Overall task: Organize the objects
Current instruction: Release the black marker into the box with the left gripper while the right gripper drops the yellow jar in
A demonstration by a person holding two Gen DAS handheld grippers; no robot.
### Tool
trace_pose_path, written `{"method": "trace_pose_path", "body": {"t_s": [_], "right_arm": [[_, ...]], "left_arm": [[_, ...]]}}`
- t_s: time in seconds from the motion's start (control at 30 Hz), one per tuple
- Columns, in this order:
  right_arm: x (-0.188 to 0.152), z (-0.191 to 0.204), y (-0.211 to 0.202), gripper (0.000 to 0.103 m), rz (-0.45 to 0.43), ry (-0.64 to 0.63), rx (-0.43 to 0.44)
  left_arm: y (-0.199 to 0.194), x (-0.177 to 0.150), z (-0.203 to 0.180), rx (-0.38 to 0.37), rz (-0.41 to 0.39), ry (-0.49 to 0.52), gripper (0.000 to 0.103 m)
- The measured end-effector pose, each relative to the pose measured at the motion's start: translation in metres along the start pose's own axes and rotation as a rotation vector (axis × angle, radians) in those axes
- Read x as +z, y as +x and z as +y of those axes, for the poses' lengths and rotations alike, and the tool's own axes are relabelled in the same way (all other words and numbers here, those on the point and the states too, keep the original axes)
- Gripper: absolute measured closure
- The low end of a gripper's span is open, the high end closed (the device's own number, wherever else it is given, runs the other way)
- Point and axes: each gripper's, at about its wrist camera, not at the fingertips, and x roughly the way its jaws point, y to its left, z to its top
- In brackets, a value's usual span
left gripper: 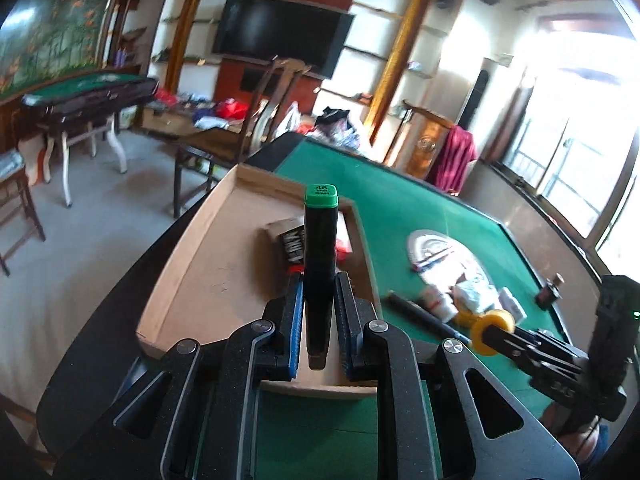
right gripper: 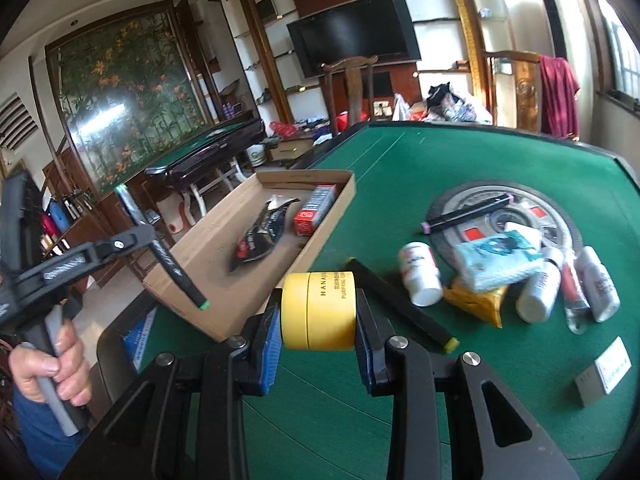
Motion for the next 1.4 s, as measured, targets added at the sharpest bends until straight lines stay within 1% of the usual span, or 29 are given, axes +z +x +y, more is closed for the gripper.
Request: {"method": "trace_pose_path", "body": {"t_s": [0.03,0.17,0.23,0.3,0.37,0.47,0.6,0.8,0.97,1.07,1.23,1.4], "right_arm": [[0.003,0.002,0.002,0.071,0.005,-0.003,0.007],[0.02,0.018,0.016,0.071,0.017,-0.029,0.016],[0.031,0.026,0.025,0.071,0.029,-0.033,0.035],[0.042,0.034,0.034,0.071,0.033,-0.039,0.05],[0.055,0.041,0.045,0.071,0.041,-0.048,0.043],[0.073,0.051,0.067,0.071,0.071,-0.044,0.056],[0.094,0.059,0.098,0.071,0.098,-0.042,0.038],[0.11,0.054,0.14,0.071,0.171,0.009,0.025],[0.123,0.047,0.167,0.071,0.216,0.015,0.0],[0.129,0.041,0.183,0.071,0.244,0.023,-0.009],[0.138,0.037,0.209,0.071,0.278,0.022,-0.019],[0.149,0.037,0.235,0.071,0.281,0.014,-0.068]], "left_arm": [[0.005,0.002,0.005,-0.007,0.008,-0.015,0.089],[0.028,0.009,0.019,0.006,0.058,-0.039,0.089],[0.041,0.014,0.024,0.032,0.083,-0.043,0.088],[0.047,0.018,0.025,0.038,0.09,-0.043,0.089],[0.051,0.023,0.026,0.059,0.097,-0.037,0.089],[0.057,0.031,0.028,0.078,0.102,-0.034,0.089],[0.067,0.039,0.032,0.087,0.122,-0.032,0.089],[0.083,0.044,0.037,0.094,0.149,-0.017,0.089],[0.104,0.042,0.044,0.077,0.198,-0.033,0.089],[0.109,0.04,0.046,0.059,0.21,-0.045,0.089],[0.106,0.04,0.05,0.046,0.222,-0.053,0.089],[0.089,0.036,0.056,0.037,0.215,-0.064,0.089]]}}
